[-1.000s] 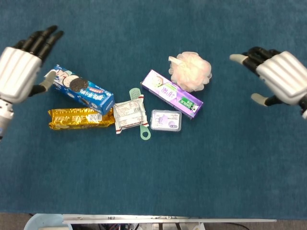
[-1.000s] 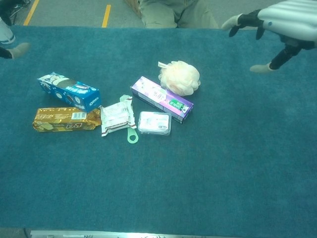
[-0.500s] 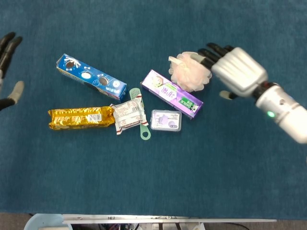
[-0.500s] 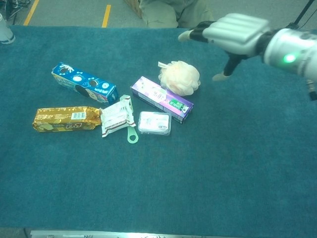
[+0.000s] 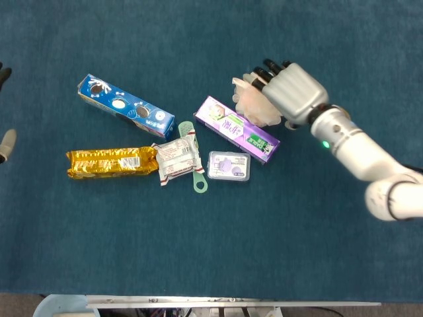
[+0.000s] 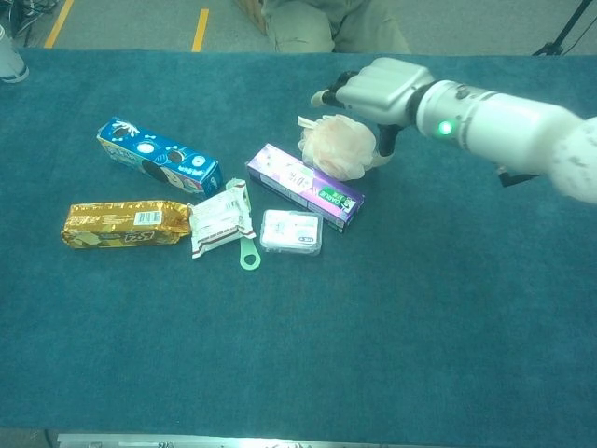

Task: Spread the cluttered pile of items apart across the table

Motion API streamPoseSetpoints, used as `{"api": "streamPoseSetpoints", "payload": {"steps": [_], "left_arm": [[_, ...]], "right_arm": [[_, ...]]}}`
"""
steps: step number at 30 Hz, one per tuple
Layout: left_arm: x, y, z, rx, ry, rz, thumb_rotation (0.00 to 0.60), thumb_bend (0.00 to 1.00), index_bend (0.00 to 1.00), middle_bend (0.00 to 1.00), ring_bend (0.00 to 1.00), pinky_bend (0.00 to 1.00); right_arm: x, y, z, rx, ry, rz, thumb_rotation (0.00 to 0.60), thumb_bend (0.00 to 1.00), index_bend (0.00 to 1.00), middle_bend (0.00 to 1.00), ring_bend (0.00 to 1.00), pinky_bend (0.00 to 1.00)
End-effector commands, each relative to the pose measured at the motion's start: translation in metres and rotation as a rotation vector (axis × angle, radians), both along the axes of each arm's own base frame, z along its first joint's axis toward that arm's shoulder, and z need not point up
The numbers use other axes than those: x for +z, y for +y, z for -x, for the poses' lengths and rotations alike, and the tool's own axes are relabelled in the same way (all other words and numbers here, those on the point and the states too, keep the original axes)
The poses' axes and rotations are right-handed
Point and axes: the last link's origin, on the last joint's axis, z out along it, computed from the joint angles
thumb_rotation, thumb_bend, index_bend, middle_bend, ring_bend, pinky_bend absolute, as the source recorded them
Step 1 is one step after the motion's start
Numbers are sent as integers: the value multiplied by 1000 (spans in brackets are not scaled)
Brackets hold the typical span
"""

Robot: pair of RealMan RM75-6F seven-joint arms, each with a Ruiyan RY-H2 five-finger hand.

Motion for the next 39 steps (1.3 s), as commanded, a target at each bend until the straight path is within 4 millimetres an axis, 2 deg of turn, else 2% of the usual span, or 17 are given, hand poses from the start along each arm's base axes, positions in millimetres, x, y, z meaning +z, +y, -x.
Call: {"api": "streamPoseSetpoints", "payload": {"steps": [1,8,13,17,26,36,37,39], "left_arm": [[0,-2,-1,-3,-4,8,600,368,36,72,125,380],[1,-6,-4,-22,-10,22,600,368,36,72,125,380],[0,-8,-5,-28,-12,27,600,368,36,72,125,380],[-1,-8,-5,-30,-14,29,600,368,36,72,125,380],[-8,-6,-8,-47,-30,49,600,368,36,72,125,380],[-10,-6,-7,-56,-35,55,600,368,36,72,125,380],[-10,-6,-7,-56,-37,56,600,368,36,72,124,380],[-10,-6,-7,-58,-36,53,600,368,36,72,124,380]], "right_arm": [[-19,-8,-5,-5,57,19,600,89,103,187,83,282],[-40,-15,-10,-29,89,36,600,138,244,258,128,296],[-43,-17,-9,-43,94,41,600,179,462,381,260,430],[-32,-21,-1,-80,72,55,600,190,528,447,348,523],[15,-26,31,-137,49,114,600,191,541,461,361,536],[36,-24,59,-145,126,143,600,190,534,460,356,532],[37,-24,60,-150,131,143,600,190,505,450,338,508],[38,-23,60,-165,124,142,600,190,367,375,267,416]]}}
